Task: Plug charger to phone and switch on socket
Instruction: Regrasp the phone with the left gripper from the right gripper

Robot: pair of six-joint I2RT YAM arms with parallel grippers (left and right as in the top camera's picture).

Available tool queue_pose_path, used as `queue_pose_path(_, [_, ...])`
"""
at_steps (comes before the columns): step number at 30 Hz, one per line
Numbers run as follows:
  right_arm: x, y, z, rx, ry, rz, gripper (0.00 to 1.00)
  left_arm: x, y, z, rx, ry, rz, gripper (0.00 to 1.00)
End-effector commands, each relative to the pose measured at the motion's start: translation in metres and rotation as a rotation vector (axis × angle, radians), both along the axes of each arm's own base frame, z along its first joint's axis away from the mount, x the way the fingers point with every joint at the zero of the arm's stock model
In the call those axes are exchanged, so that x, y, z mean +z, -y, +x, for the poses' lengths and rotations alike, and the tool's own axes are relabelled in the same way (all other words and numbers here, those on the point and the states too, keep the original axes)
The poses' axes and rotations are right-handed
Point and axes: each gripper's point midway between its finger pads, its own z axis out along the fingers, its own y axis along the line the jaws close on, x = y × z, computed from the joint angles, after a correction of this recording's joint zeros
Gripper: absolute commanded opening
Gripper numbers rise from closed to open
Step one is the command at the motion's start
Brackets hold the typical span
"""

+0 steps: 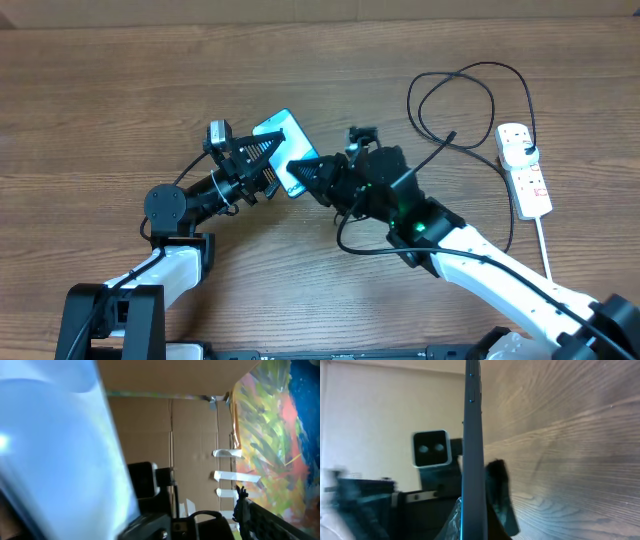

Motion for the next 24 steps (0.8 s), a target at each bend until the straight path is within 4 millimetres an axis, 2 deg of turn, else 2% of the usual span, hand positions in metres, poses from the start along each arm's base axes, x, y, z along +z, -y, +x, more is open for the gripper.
queue_pose_path(1, [0.001, -0.005, -0.002, 0.007, -0.003, -0.001, 0.04, 0.003, 0.000, 0.005, 0.009, -0.028, -0.028, 0.80])
queue_pose_path(6, [-0.002, -0.007, -0.009, 0.063, 0.037, -0.035, 0.04, 0.000, -0.003, 0.007, 0.009, -0.061, -0.030, 0.59])
queue_pose_path(8, [-0.001, -0.011, -0.016, 0.127, 0.067, -0.040, 0.04, -0.006, -0.005, 0.006, -0.002, -0.088, -0.022, 0.54])
queue_pose_path(14, [0.000, -0.017, -0.032, 0.249, 0.130, -0.051, 0.04, -0.010, -0.016, 0.008, 0.006, -0.096, -0.009, 0.52])
queue_pose_path(17, [0.001, -0.018, -0.034, 0.261, 0.127, -0.045, 0.04, -0.010, -0.022, 0.010, 0.022, -0.097, -0.010, 0.51])
queue_pose_path(24, [0.004, -0.017, -0.029, 0.210, 0.076, -0.011, 0.04, -0.009, -0.020, 0.012, 0.035, -0.097, -0.016, 0.41])
